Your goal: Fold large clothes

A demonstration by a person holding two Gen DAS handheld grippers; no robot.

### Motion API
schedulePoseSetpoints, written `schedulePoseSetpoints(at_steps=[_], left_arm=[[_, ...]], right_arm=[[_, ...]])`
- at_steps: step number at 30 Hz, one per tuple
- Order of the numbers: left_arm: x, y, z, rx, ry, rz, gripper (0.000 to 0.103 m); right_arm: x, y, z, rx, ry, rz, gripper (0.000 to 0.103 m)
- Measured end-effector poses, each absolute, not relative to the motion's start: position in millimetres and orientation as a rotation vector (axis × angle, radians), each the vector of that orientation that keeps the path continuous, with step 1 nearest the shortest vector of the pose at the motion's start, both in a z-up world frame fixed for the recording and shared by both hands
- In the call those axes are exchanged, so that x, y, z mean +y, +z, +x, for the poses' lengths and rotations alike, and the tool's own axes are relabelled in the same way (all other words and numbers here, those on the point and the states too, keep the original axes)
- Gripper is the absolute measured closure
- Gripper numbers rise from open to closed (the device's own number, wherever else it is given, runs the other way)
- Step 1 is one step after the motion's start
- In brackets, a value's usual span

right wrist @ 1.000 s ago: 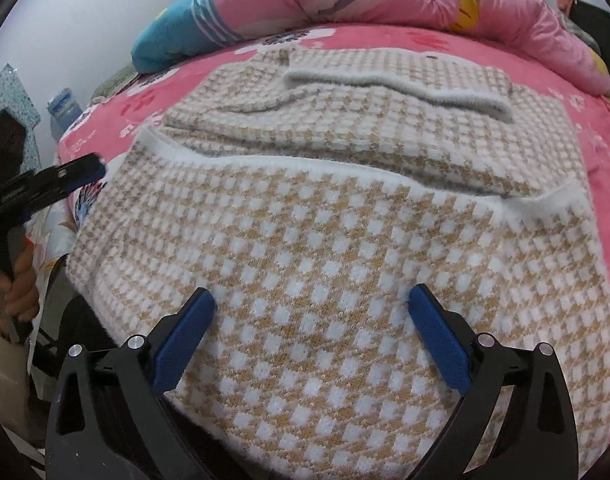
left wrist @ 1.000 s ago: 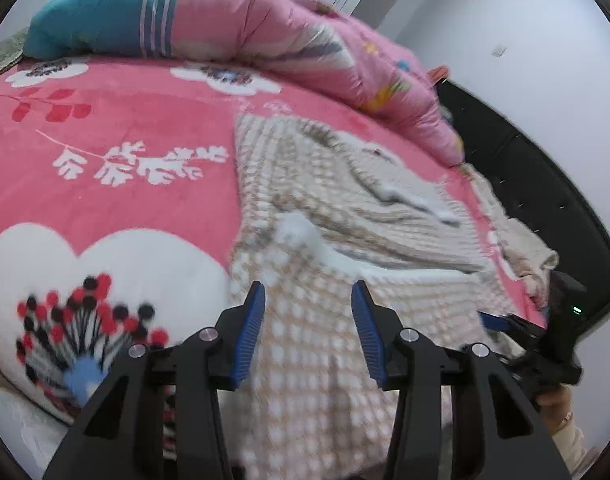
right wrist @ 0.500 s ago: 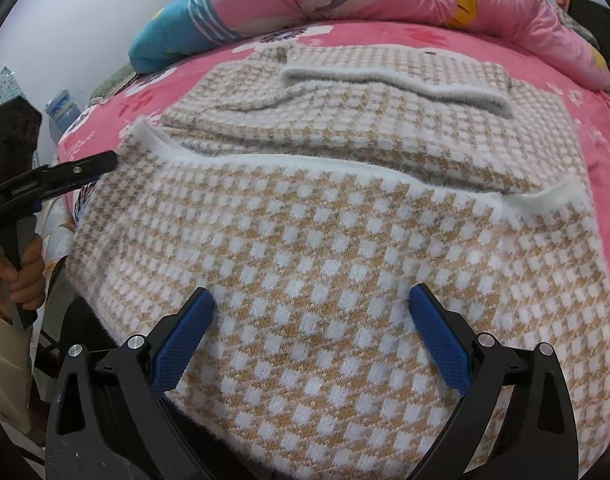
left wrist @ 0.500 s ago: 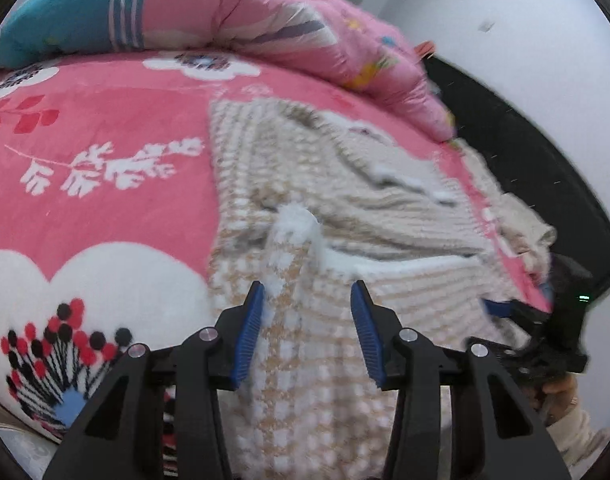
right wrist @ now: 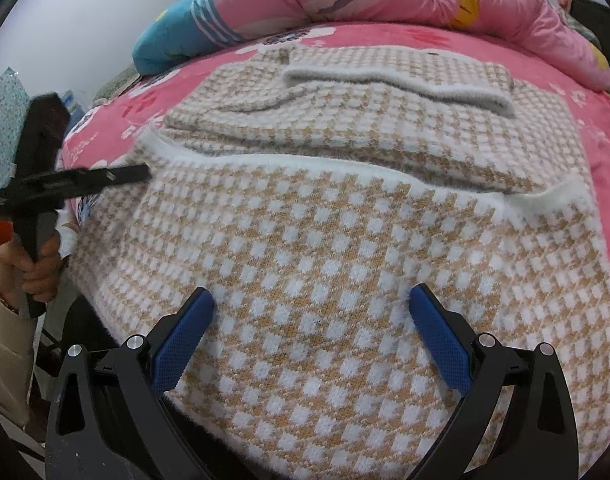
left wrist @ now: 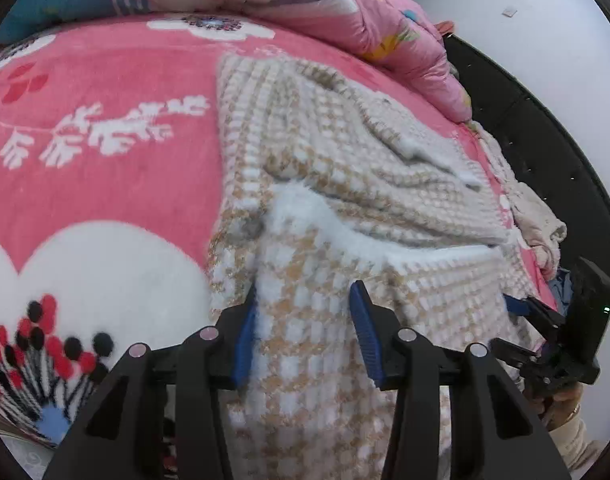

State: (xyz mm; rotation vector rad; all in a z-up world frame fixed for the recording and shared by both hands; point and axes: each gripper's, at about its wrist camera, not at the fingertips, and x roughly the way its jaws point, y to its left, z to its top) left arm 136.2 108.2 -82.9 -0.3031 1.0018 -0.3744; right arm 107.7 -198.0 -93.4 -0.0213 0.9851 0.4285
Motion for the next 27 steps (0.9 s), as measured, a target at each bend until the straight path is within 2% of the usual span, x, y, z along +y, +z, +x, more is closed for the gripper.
schedulePoseSetpoints(at_steps=[6, 10, 22, 25, 27], left_arm=[[93, -63, 118, 0.937, -0.408, -0.259, 0.061], [79, -82, 124, 1.012, -0.288, -0.128, 0.061], [57, -80, 117, 0.981, -0.131, -0.037, 0.06], [51, -79, 117, 0.974, -0.104, -0.002, 0.06], [50, -79, 115, 0.97, -0.094, 0.015, 0.06]], right_arm=[[-200, -93, 107, 0.98, 0.432, -0.028, 0.008], [-200, -92, 105, 0.977, 0.43, -0.028, 0.008], [-201, -93, 101, 0.972, 0.446, -0.045, 0.008], [-204, -82, 101, 1.004, 0.416, -0.021, 0.008], [-210, -67, 97, 0.948, 0.414, -0.001, 0.008]])
